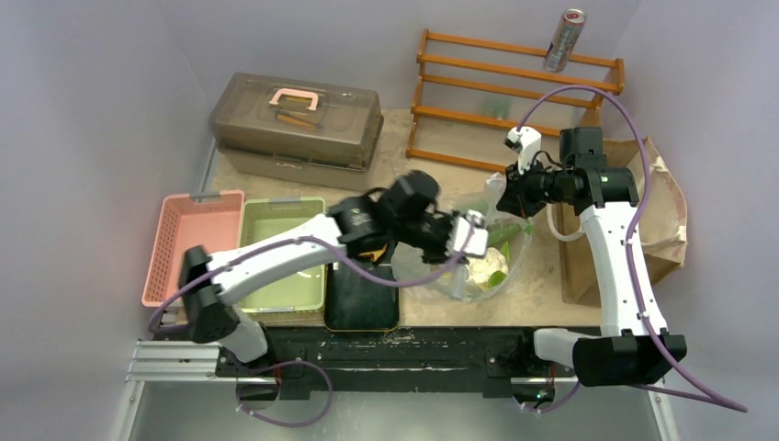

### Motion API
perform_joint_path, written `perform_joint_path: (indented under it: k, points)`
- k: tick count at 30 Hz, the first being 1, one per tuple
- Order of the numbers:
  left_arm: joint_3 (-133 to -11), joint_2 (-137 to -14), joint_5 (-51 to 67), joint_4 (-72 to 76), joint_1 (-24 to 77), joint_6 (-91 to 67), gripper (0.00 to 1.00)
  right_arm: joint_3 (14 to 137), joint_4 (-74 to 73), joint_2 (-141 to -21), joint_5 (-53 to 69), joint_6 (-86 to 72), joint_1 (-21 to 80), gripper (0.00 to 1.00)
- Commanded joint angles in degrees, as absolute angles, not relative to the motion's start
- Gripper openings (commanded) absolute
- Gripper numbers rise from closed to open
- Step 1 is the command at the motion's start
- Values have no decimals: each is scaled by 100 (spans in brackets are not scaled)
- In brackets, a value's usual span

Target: Untie the knot of the grocery bags and take out the mixed food

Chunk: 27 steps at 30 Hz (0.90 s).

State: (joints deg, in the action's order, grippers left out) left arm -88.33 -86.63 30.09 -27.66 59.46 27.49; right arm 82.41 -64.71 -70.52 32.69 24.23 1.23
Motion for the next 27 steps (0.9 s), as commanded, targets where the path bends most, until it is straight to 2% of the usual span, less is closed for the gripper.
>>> perform_joint_path:
  k: [1, 6, 8, 12, 17, 21, 24, 27]
  points:
    - [-8903, -9461, 2181, -1568, 6358, 3520, 32, 8188, -6298, -6904, 3233, 1949, 149, 0]
    - [-8508, -9971, 1697, -1640, 6364, 4045, 30, 7971, -6331, -6777, 2984, 2064, 140, 0]
    - [-7924, -9882, 1538, -1544, 6348, 4269, 31, 7887, -6424, -6745, 2822, 2238, 141, 0]
    - [-6691, -9402, 1517, -1312, 6339, 4628, 43, 7650, -6611, -6573, 2659, 2612, 141, 0]
    - [-6449, -9436, 1223, -1808, 6322, 4374, 63, 7409, -6803, -6464, 2762, 2912, 141, 0]
    - [-6154, -9264, 923, -1446, 6294, 4112, 77, 7329, -6979, -6474, 2804, 3115, 141, 0]
    - [-6241, -9170, 782, -1198, 6202, 3588, 80, 7257, -7019, -6400, 2826, 3204, 141, 0]
    - [-6572, -9366, 563, -1191, 6101, 3207, 77, 7190, -7136, -6282, 2917, 3349, 141, 0]
